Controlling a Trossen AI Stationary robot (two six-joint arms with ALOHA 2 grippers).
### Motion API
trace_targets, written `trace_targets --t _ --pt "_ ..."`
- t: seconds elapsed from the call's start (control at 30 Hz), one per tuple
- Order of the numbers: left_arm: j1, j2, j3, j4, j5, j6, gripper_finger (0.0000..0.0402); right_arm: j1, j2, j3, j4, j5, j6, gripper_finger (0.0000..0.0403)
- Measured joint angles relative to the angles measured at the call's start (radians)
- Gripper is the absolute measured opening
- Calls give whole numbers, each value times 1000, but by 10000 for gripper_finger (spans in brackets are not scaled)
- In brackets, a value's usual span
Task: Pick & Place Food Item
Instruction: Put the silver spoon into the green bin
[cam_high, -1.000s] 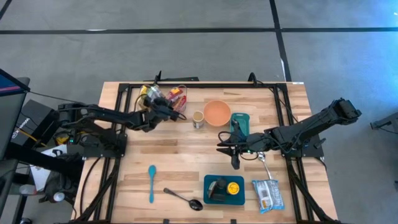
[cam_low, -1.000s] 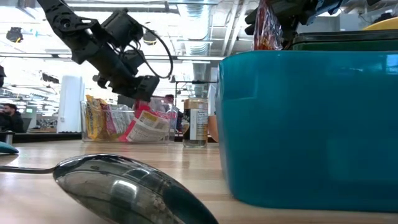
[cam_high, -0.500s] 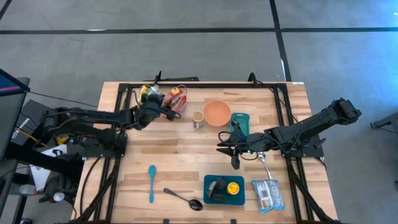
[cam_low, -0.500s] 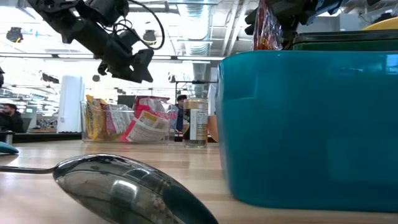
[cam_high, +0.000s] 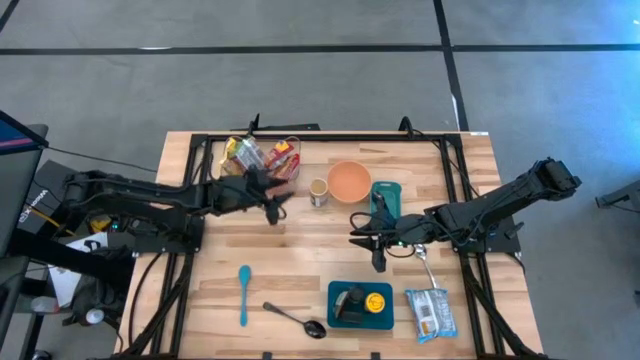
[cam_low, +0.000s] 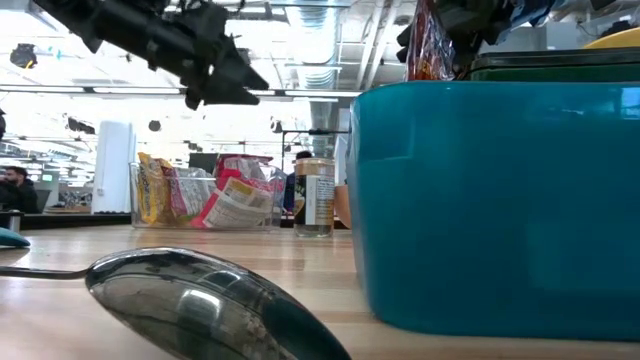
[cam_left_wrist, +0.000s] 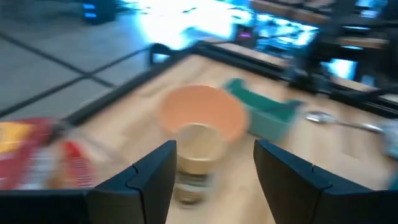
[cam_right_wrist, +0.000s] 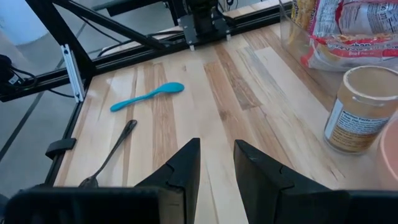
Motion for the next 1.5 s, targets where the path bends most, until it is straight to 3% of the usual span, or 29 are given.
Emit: trace_targets --t 0.37,0.6,1.07,1.5 --pt "-232 1 0 33 46 3 210 0 0 0 -80 -4 90 92" --pt "-327 1 0 52 46 48 210 0 -3 0 -214 -46 255 92" --pt "-349 1 0 76 46 61 210 14 -4 0 -606 -213 678 92" --pt "-349 1 0 76 46 60 210 118 -4 0 -1043 -218 1049 92"
